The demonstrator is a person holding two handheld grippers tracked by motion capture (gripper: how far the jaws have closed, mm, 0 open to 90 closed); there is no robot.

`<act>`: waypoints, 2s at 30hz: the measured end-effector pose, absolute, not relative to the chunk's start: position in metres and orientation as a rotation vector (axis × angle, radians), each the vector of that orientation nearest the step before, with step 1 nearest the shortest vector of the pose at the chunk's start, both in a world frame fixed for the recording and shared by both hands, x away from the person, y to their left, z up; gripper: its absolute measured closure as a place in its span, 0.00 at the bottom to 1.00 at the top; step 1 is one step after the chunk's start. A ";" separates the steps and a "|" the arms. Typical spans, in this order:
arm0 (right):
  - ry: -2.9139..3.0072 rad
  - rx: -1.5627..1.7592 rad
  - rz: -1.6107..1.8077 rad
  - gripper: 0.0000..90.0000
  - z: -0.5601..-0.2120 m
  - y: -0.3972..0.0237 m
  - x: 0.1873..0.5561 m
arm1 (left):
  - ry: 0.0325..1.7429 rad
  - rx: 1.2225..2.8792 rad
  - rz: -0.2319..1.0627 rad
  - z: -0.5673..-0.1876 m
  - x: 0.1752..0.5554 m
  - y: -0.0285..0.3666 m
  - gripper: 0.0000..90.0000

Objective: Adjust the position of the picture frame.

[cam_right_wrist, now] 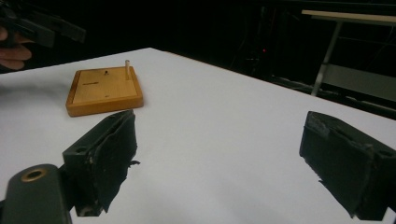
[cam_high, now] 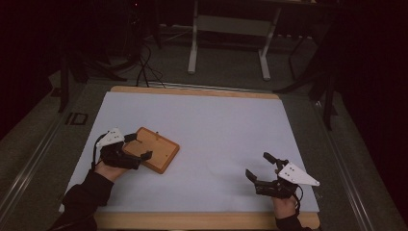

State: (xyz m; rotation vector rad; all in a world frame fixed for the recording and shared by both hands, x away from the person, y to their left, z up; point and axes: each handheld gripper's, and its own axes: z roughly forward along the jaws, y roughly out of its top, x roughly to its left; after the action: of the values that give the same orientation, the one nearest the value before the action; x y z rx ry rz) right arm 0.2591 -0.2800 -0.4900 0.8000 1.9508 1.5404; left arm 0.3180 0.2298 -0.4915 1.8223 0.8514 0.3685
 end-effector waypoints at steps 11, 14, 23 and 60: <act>1.952 0.804 1.542 0.12 -0.491 -0.281 0.260 | 0.950 1.888 0.375 -0.508 0.347 0.224 0.24; 1.957 0.803 1.542 0.12 -0.492 -0.281 0.261 | 0.962 1.897 0.374 -0.511 0.352 0.221 0.28; 1.958 0.809 1.547 0.12 -0.493 -0.281 0.261 | 1.016 1.920 0.404 -0.516 0.370 0.209 0.41; 1.971 0.821 1.552 0.12 -0.494 -0.282 0.263 | 1.026 2.026 0.410 -0.528 0.391 0.190 0.89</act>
State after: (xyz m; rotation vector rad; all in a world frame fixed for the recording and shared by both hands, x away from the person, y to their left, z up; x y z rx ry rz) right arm 0.2633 -0.2822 -0.4942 0.8213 1.9714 1.5517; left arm 0.3906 0.1897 -0.5282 2.0263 1.0255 0.4102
